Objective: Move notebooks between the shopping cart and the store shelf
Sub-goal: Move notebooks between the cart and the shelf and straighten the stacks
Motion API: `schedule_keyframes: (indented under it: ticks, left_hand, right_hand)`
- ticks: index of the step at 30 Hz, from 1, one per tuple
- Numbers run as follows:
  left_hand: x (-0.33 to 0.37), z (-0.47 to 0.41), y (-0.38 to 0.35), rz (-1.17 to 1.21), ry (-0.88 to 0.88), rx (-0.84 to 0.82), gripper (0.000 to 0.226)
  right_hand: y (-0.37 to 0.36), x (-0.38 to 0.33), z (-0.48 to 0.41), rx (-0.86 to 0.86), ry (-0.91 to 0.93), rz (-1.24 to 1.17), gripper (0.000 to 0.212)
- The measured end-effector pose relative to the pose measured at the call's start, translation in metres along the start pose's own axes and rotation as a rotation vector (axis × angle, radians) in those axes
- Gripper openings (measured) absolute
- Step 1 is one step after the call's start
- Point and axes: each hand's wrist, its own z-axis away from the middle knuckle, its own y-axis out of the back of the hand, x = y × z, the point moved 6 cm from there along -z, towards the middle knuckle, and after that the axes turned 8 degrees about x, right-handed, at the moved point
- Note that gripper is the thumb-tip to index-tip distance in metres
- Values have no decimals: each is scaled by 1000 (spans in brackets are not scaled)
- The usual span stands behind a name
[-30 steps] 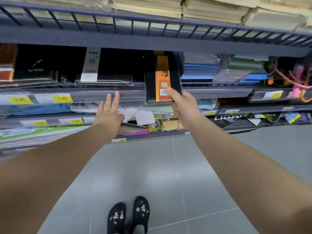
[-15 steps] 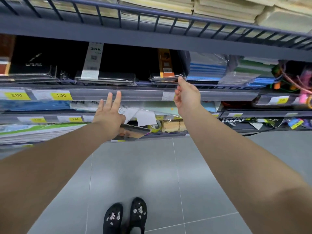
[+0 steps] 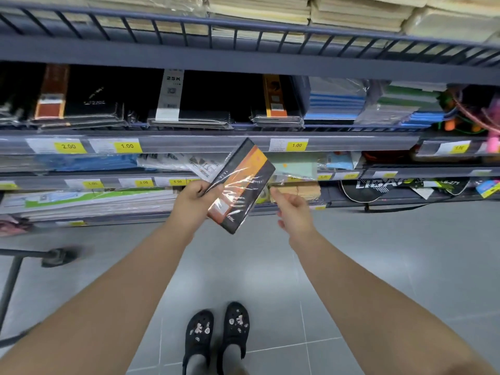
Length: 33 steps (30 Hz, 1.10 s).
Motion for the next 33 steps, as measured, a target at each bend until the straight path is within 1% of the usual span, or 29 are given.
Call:
schedule_keyframes:
  ticks: [3,5,7,9,11,12,15,16,17,18,19,21,23,25,27,30,31,33]
  left_hand:
    - [1,10,-15,189,67,-28,20]
    - [11,19,-23,250,71,-44,20]
    - [17,24,-28,274,59,-72,19]
    - [19,26,-30,249,38,-118,22]
    - [24,25,-28,66,-33,-152,27]
    - [28,23,-26,-33,-68,-140,28]
    - [41,3,-10,-233,-125,8,44]
    - [47,-7,-5,-324,-196,38,45]
    - [51,-19,-2,-461,-290,46,43]
    - [52,-31,-3,-621,-370,28,47]
    - [49,-41,-5,-786,-412,0,55]
    - [44,-58,-7,-1096,-402,8,74]
    - [41,-63,-11,-1322,-359,50,91]
    - [37,-63,-18,-1382,-338,69,101]
    - [35,-63,-22,-1398,-318,84,105]
    - [34,-64,-19,-1431,-311,104,108]
    - [34,-66,-18,-1426,-314,107,109]
    - [32,-66,-18,-1414,-320,102,109]
  right_hand:
    - [-17,5,18,-263,-32,160,25]
    - [-27,5,29,-448,-32,201,23]
    - [-28,2,36,-546,-8,210,15]
    - [-24,-1,38,-577,23,176,8]
    - [-18,-7,35,-578,63,124,12]
    - [-16,-12,33,-577,85,107,14]
    - [-13,-32,25,-569,153,70,12]
    - [-13,-40,20,-555,176,60,11]
    - [-13,-49,14,-538,197,55,10]
    - [-13,-58,8,-521,215,58,10]
    - [-15,-68,1,-507,227,62,10]
    - [-18,-87,-11,-479,234,68,10]
    - [-22,-104,-17,-468,225,69,14]
    - [-27,-118,-20,-482,206,52,16]
    - [-30,-127,-24,-458,180,32,19]
    - [-30,-133,-34,-378,109,-111,37]
    - [-29,-133,-37,-351,87,-167,38]
    - [-25,-130,-41,-286,62,-258,29]
